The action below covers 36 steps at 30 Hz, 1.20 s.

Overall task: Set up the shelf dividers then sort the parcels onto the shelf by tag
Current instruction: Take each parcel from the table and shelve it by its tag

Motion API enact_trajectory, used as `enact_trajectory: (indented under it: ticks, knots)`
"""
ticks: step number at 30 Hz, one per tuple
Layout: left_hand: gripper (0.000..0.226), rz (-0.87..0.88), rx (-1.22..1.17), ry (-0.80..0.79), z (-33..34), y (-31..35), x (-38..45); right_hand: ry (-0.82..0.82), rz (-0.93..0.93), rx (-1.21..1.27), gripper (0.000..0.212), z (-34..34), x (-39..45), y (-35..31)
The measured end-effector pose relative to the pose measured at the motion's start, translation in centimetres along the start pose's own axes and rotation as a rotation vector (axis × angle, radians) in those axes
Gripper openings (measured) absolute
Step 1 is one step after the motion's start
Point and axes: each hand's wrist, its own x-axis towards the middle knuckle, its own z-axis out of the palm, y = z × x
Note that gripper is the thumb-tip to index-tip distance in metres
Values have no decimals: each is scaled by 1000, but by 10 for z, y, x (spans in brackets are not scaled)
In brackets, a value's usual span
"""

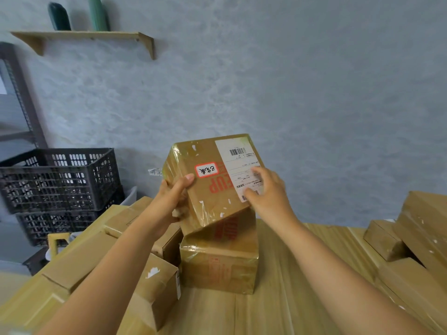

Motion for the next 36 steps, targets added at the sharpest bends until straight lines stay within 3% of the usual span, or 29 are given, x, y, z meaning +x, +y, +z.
enact_trajectory:
  ticks: [2, 4, 7, 9, 12, 14, 18, 22, 24, 28, 31, 34, 36]
  knots:
    - [96, 6, -5, 4, -1, -2, 1, 3, 136, -84, 65, -9, 8, 16]
    - [93, 10, -6, 6, -1, -2, 2, -76, 259, -12, 77, -16, 12, 28]
    - [94, 1, -28, 27, 0, -2, 4, -195, 417, 177, 89, -16, 9, 37]
    - [87, -21, -90, 66, 4, -3, 5, -176, 528, 310, 93, -12, 5, 39]
    - [65, -8, -272, 144, 19, -2, 2, -154, 655, 627, 96, -7, 0, 26]
    - [74, 26, -442, 156, 36, 0, -1, -271, 685, 850, 106, -5, -3, 6]
    - [68, 113, -570, 170, 68, 5, -6, -560, 572, 994, 109, 10, -4, -24]
    - [104, 100, -566, 98, 68, 4, -10, -469, 513, 1023, 85, 10, 1, -16]
    - [111, 93, -508, 26, 60, 2, -10, -415, 457, 1013, 75, 4, 4, -9]
    - [114, 75, -428, -49, 29, 10, -4, -456, 298, 852, 77, -19, 17, -8]
    - [141, 41, -315, -202, -1, 19, -3, -476, 241, 781, 76, -42, 33, -3]
    - [135, 53, -341, -271, -26, 25, 2, -562, 211, 747, 62, -61, 41, 1]
    - [122, 75, -225, -345, -31, 29, 2, -649, 163, 660, 63, -67, 41, -1]
